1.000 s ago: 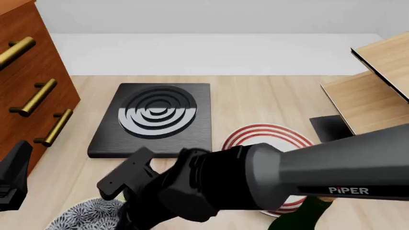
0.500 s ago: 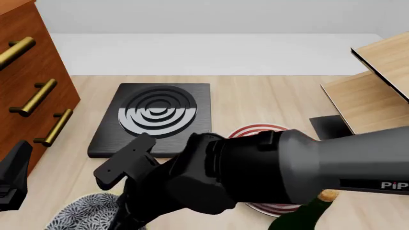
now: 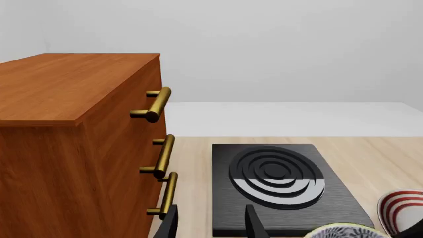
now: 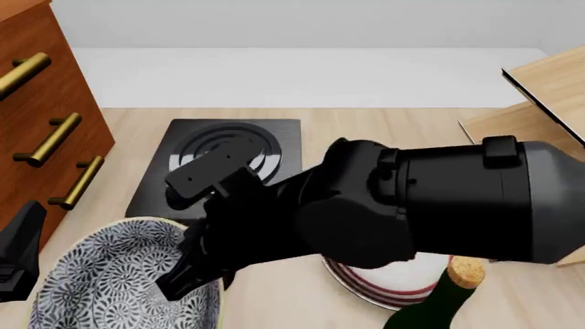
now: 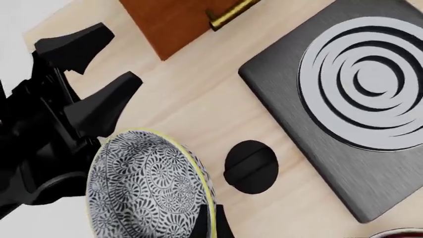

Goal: Pick up the akita bowl and put it on the plate.

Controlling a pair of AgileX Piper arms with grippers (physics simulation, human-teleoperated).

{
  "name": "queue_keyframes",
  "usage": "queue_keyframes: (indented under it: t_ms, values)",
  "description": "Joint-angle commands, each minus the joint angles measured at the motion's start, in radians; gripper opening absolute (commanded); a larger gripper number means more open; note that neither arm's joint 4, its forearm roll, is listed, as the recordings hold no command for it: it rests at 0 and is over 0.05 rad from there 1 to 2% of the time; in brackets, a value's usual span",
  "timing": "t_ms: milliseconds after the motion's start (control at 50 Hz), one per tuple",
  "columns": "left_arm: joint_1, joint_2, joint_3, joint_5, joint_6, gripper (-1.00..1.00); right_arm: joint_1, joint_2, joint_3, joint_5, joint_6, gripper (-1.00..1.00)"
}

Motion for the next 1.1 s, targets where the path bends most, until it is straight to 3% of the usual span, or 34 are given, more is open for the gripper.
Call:
queue_keyframes:
  t_ms: [20,220,460,1100]
  values:
    - [0.000,0.000,0.000,0.000,0.000,1.00,-0.060,-0.059,0.004,-0.014,0.000,-1.00]
    - [0.000,0.000,0.000,0.000,0.000,1.00,-0.121,-0.058,0.011,-0.020,-0.044,-1.00]
    - [0.000,0.000,0.000,0.000,0.000,1.00,-0.182,-0.096,0.036,-0.033,-0.037,-1.00]
    - [0.000,0.000,0.000,0.000,0.000,1.00,-0.452,-0.268,0.139,-0.080,0.002,-1.00]
